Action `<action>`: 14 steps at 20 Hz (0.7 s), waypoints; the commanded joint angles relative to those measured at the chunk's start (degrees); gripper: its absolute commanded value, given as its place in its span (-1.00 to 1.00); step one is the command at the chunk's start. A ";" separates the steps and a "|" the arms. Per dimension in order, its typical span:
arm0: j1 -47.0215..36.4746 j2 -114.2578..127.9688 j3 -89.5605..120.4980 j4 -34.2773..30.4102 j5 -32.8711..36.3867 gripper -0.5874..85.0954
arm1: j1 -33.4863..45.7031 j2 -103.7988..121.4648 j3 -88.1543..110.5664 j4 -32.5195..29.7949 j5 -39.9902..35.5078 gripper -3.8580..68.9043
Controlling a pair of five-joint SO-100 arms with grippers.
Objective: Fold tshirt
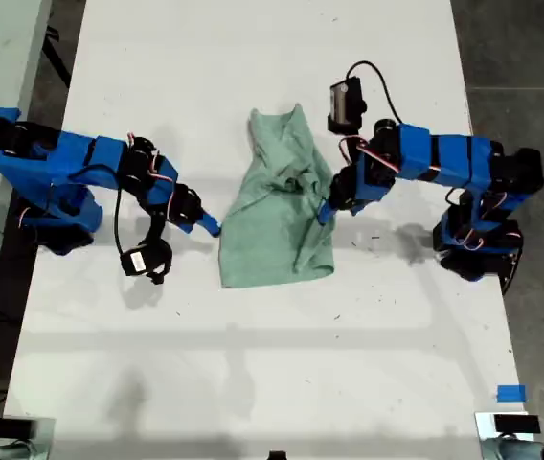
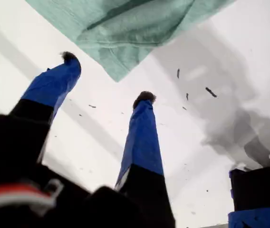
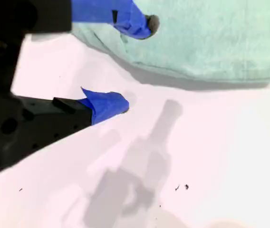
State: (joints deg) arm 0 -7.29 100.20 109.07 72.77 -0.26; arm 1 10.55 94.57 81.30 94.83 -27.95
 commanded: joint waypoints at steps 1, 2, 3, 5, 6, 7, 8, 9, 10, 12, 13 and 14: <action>0.97 -5.71 -9.49 0.53 -1.05 -0.45 | 1.49 5.54 1.05 -0.26 -0.53 -0.17; 1.05 -9.05 -12.22 0.53 -1.05 -0.43 | 1.67 5.98 1.41 -0.26 -0.62 -0.18; 0.97 -12.13 -14.50 0.44 -1.05 -0.42 | 1.76 6.50 1.85 -0.26 -0.70 -0.18; 0.88 -15.47 -15.47 -1.14 -2.02 -0.40 | 1.85 7.82 2.81 -0.26 -0.62 -0.18; 0.70 -16.79 -15.47 -1.76 -2.11 -0.40 | 1.76 8.53 3.52 -0.35 -0.44 -0.18; 0.35 -18.19 -15.38 -1.85 -2.72 -0.40 | 1.67 9.14 4.22 -0.44 -0.26 -0.19; -0.09 -20.04 -15.56 -2.55 -2.46 -0.39 | 1.67 9.84 4.92 -0.62 -0.18 -0.19; -0.35 -21.71 -15.91 -3.34 -2.37 -0.39 | 1.67 10.28 5.45 -0.70 0.00 -0.19; -0.44 -23.38 -16.00 -4.83 -2.37 -0.39 | 1.67 10.63 5.98 -0.88 0.09 -0.20; -0.97 -27.42 -16.52 -6.42 -2.37 -0.43 | 1.58 11.60 6.94 -0.97 0.44 -0.20; -1.14 -28.48 -16.52 -7.21 -2.11 -0.47 | 1.58 12.13 7.47 -1.05 0.70 -0.20; -1.49 -29.18 -16.70 -7.65 -1.76 -0.54 | 1.49 12.83 8.26 -1.23 0.97 -0.20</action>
State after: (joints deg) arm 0 -7.56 70.66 96.77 66.62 -2.29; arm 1 11.60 102.83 89.47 94.75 -27.77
